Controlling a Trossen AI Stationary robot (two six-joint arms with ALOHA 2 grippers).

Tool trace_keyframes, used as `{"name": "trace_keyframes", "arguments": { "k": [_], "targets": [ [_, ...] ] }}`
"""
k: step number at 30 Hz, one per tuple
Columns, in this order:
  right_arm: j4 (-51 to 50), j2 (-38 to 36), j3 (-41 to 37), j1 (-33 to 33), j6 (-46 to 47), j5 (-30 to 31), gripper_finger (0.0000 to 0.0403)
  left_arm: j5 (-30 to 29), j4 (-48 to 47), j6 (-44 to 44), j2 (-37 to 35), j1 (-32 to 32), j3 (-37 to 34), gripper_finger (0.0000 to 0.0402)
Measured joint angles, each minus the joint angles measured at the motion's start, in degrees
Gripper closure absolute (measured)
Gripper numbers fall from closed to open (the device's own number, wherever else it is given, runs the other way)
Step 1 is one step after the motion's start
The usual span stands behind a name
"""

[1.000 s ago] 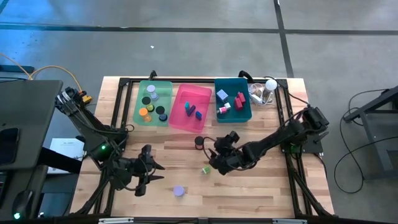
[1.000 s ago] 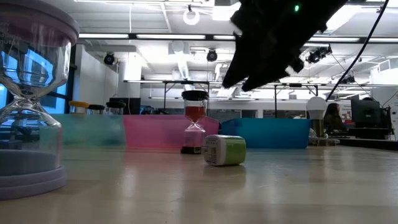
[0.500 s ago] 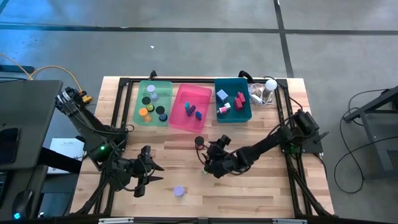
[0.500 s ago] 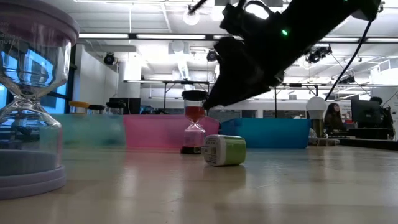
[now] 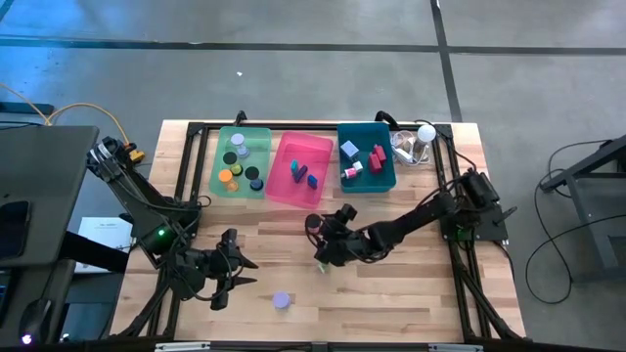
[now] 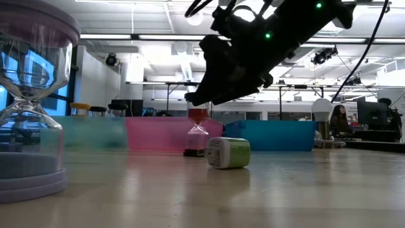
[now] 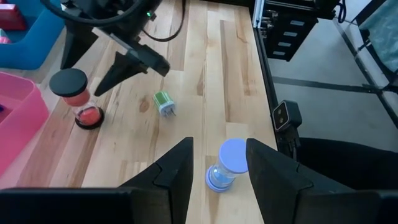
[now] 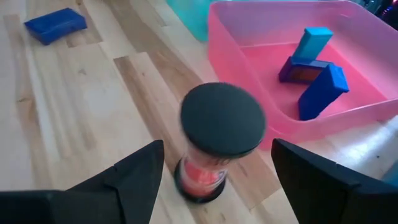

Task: Pick & Place Office items
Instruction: Put the red hourglass into the green bin

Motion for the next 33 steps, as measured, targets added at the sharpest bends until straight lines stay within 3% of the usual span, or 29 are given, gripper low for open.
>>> {"name": "trace_keyframes", "arguments": {
  "k": [5,11,23,33],
  "targets": [
    [0.03,0.00,0.00,-1.80,0.00,-0.90,0.0115,-0.07,0.00,0.00,0.00,0.00,0.00,0.0258],
    [5.12,0.00,0.00,-4.02,-3.46,-7.73,0.0115,-0.07,0.00,0.02,0.00,0.00,0.00,0.0258],
    [7.78,0.95,0.02,-5.35,-6.40,-9.14,0.0119,-0.34,0.19,0.05,0.00,0.00,0.00,0.0258],
    [8.87,4.50,-0.02,-6.56,-6.79,-10.22,0.0190,-2.68,0.26,0.17,0.00,0.11,0.00,0.0258]
  ]
}}
